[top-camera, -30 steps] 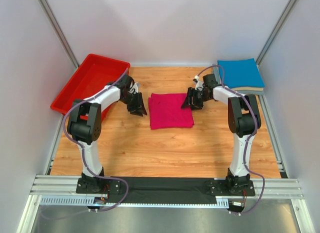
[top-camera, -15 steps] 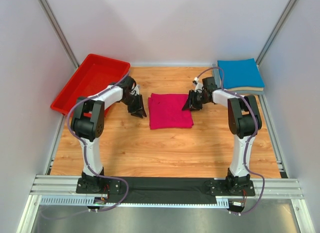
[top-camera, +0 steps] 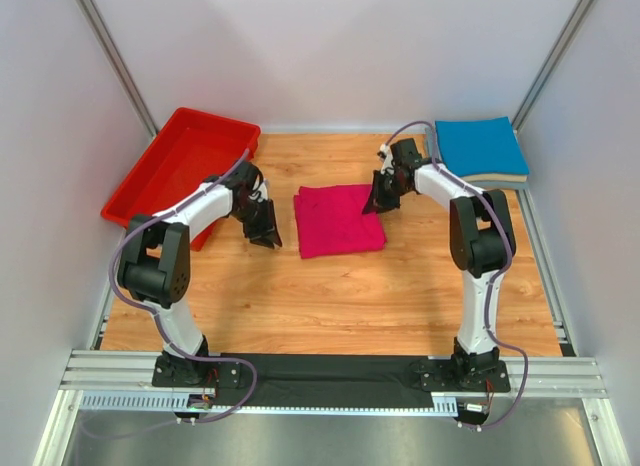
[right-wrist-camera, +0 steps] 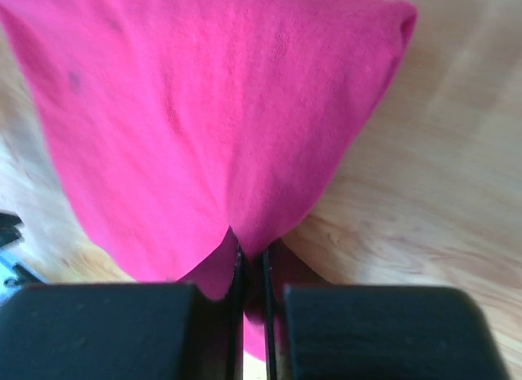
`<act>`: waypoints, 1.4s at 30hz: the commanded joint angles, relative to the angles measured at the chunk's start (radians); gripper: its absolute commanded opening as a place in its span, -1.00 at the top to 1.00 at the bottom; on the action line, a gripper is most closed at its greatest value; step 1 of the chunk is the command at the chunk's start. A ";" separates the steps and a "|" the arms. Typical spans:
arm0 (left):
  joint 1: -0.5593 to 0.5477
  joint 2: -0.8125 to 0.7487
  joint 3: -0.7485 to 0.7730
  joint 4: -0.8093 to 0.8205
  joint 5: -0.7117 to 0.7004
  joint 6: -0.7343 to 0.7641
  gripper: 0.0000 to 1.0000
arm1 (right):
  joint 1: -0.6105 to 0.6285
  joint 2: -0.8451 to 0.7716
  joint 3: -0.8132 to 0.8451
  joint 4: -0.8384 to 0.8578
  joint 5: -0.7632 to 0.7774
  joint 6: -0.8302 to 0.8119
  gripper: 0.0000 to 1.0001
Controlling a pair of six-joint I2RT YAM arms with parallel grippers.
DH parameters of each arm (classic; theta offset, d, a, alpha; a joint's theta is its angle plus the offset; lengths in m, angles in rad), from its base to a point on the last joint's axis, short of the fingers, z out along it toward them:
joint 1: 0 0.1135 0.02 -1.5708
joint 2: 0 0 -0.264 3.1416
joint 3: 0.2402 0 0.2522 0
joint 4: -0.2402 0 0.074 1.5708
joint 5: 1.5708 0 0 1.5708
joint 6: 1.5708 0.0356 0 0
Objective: Fold and stack the t-shirts
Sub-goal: Neatly place the folded tshirt to the corner
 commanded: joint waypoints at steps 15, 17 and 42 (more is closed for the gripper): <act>-0.019 -0.025 0.113 -0.089 -0.077 -0.040 0.31 | -0.119 0.215 0.725 -0.550 0.403 -0.255 0.99; -0.022 -0.024 0.104 -0.082 -0.068 -0.037 0.31 | -0.128 0.239 0.799 -0.552 0.432 -0.279 0.99; -0.032 0.048 0.303 -0.098 -0.004 -0.077 0.29 | -0.299 0.263 1.045 -0.403 0.524 -0.481 1.00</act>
